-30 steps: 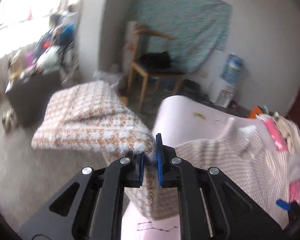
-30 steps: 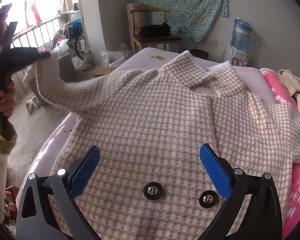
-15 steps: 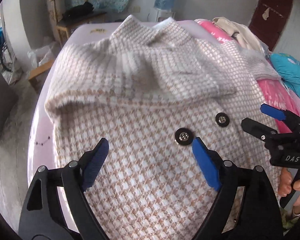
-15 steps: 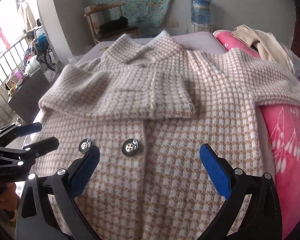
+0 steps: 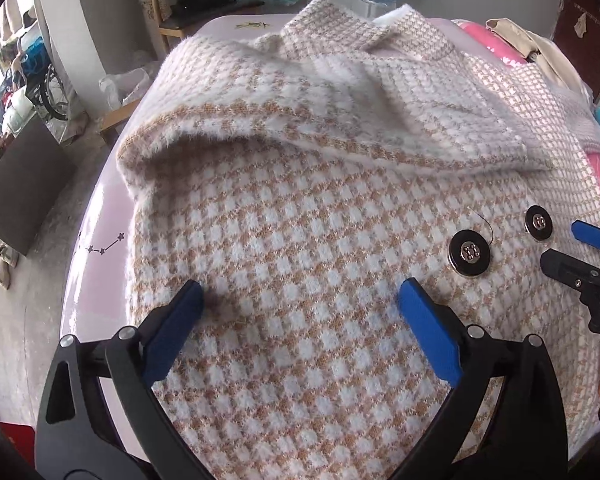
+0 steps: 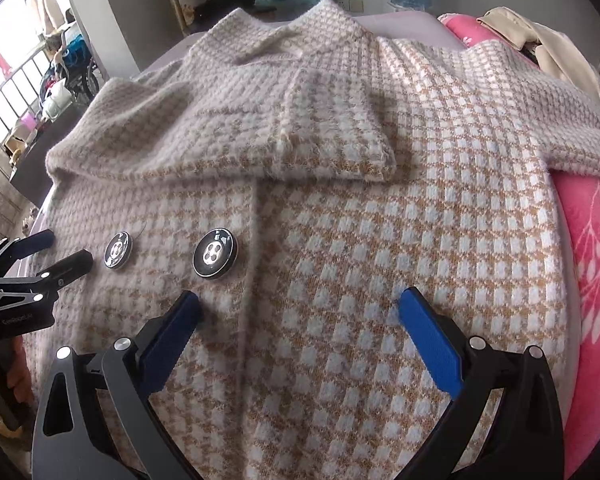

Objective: Fold large clothes

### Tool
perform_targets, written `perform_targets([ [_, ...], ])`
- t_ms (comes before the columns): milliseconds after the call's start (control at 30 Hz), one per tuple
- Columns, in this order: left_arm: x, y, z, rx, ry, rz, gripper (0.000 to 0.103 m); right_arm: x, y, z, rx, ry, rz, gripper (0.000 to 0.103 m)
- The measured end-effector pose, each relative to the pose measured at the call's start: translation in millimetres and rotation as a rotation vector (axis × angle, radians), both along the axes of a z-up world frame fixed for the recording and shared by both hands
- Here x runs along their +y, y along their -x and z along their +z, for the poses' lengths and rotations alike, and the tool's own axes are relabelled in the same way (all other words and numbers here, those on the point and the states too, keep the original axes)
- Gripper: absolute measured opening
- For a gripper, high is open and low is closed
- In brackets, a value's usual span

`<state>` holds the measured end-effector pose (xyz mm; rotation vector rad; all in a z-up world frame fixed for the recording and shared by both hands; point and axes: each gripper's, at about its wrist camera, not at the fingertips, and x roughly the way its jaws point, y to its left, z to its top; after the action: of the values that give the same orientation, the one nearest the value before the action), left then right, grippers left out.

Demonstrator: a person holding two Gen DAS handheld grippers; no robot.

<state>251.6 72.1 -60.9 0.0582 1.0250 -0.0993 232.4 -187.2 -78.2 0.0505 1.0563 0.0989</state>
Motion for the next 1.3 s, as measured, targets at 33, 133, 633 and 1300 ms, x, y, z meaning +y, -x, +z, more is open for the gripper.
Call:
perform_targets([
  [33,-2.6,-1.5,1.3,0.000,0.001,0.003,0.095,0.5,0.2,-0.2,-0.002,0.000,-0.002,0.098],
  [133,0.5,-0.2,1.7,0.008,-0.002,0.000,0.095,0.1,2.2,-0.3,-0.019,0.000,-0.006,0.098],
  [633,-9.4,-9.5,2.5,0.027,-0.020,0.008,0.096,-1.9,-4.8,2.5,0.029,-0.004,0.005,0.098],
  [1300,47.9,-17.8,33.9,-0.117,0.111,0.104,0.095,-62.6,-88.6,75.9,-0.021,-0.307,0.020,0.088],
])
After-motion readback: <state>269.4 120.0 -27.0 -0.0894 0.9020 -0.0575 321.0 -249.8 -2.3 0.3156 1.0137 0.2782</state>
